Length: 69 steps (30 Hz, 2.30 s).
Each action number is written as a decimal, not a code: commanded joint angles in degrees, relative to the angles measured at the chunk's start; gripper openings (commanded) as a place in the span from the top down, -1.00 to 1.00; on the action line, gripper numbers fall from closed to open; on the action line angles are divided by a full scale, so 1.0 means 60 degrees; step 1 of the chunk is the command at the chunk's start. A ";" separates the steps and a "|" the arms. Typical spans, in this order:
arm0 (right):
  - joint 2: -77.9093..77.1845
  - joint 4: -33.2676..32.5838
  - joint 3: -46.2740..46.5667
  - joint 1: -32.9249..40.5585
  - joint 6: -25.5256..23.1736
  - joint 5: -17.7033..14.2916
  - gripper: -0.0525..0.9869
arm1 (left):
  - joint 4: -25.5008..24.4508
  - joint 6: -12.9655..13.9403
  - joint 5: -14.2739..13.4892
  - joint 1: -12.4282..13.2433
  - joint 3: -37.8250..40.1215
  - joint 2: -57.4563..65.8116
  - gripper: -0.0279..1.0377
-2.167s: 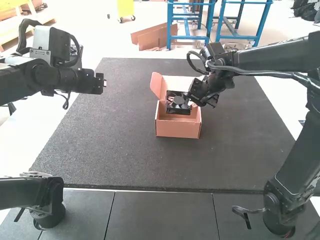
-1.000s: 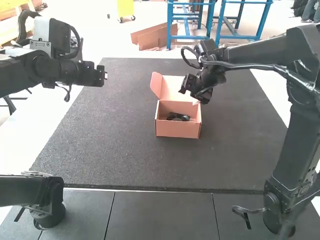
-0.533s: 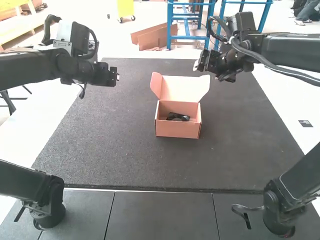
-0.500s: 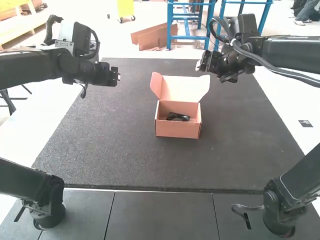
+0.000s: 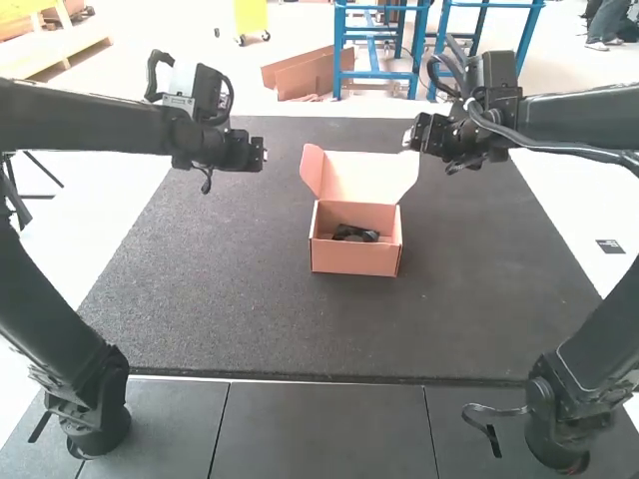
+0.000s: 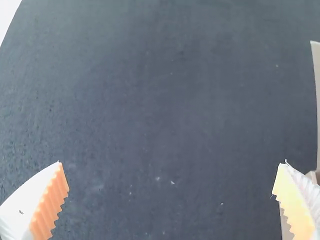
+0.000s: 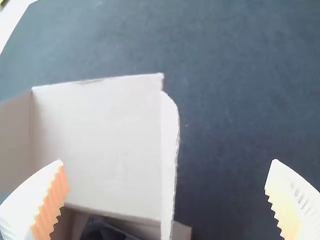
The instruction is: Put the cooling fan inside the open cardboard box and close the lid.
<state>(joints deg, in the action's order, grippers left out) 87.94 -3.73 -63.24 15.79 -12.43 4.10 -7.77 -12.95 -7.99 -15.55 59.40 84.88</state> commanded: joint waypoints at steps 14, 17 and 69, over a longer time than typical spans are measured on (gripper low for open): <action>0.1339 -0.0727 -0.1969 -0.0156 0.0284 0.0650 -0.84 | 0.1310 0.0005 -0.0236 -0.0074 0.1116 0.1893 -0.87; 0.1515 -0.1063 -0.2189 -0.0171 0.0298 0.0943 -0.84 | 0.1515 0.0020 -0.0133 -0.0118 0.1146 0.2098 -0.87; 0.2145 -0.1107 -0.2482 -0.0610 0.0137 0.1778 0.25 | 0.2013 0.0078 0.0804 -0.1158 0.1922 0.3050 -0.87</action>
<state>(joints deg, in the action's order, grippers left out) 102.00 -11.27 -75.81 13.26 -11.35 15.22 4.05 -12.88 -3.77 -22.13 68.90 103.48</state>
